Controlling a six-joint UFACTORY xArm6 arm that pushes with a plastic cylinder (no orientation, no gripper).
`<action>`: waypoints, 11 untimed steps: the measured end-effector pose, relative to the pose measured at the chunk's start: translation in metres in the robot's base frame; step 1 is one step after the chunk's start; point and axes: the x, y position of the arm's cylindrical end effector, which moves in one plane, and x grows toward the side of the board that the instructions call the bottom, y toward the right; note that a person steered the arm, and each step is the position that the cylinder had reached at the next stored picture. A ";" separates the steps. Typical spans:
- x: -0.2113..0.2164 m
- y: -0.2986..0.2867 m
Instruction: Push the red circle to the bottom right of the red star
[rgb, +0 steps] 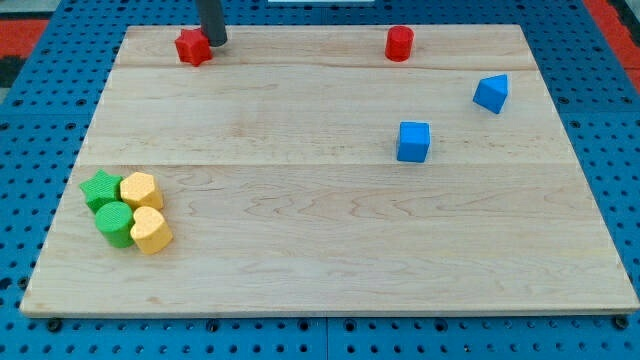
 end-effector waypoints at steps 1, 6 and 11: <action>0.008 -0.016; -0.035 0.295; 0.162 0.113</action>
